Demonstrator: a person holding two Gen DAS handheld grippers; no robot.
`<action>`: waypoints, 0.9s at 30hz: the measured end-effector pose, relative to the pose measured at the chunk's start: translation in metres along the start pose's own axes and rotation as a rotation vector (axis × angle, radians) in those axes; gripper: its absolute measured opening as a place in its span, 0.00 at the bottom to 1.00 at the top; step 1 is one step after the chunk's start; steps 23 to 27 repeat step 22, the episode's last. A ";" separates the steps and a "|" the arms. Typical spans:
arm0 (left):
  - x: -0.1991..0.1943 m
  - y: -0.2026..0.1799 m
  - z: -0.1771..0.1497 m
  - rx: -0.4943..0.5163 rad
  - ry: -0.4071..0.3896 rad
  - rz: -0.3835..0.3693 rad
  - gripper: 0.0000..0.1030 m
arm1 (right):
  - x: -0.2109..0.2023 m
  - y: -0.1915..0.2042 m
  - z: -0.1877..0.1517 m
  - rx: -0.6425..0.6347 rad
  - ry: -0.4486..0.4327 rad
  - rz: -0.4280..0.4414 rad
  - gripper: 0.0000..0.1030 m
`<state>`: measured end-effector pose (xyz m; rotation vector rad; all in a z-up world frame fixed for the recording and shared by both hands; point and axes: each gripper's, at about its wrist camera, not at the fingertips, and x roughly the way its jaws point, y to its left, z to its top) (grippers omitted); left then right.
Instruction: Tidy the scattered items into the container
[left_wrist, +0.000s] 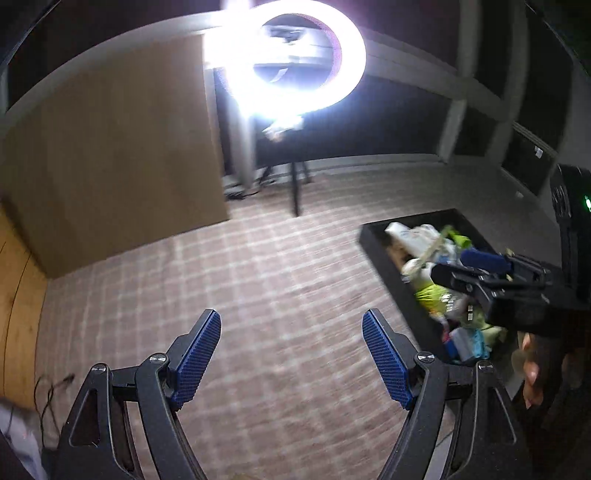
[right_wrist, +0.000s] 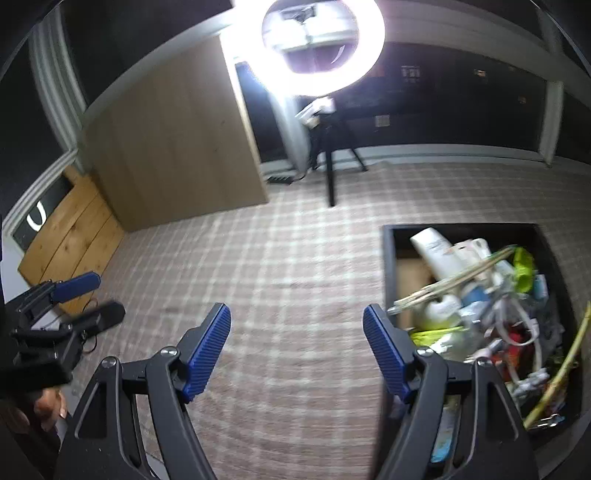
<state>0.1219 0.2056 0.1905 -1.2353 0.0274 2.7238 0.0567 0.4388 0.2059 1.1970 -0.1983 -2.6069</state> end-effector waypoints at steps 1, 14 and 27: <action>0.000 0.009 -0.004 -0.023 0.007 0.015 0.75 | 0.004 0.004 -0.002 -0.006 0.007 0.005 0.71; 0.007 0.099 -0.050 -0.238 0.078 0.116 0.75 | 0.048 0.056 -0.023 -0.060 0.097 0.048 0.71; 0.008 0.115 -0.059 -0.245 0.079 0.156 0.75 | 0.062 0.076 -0.023 -0.093 0.105 0.054 0.71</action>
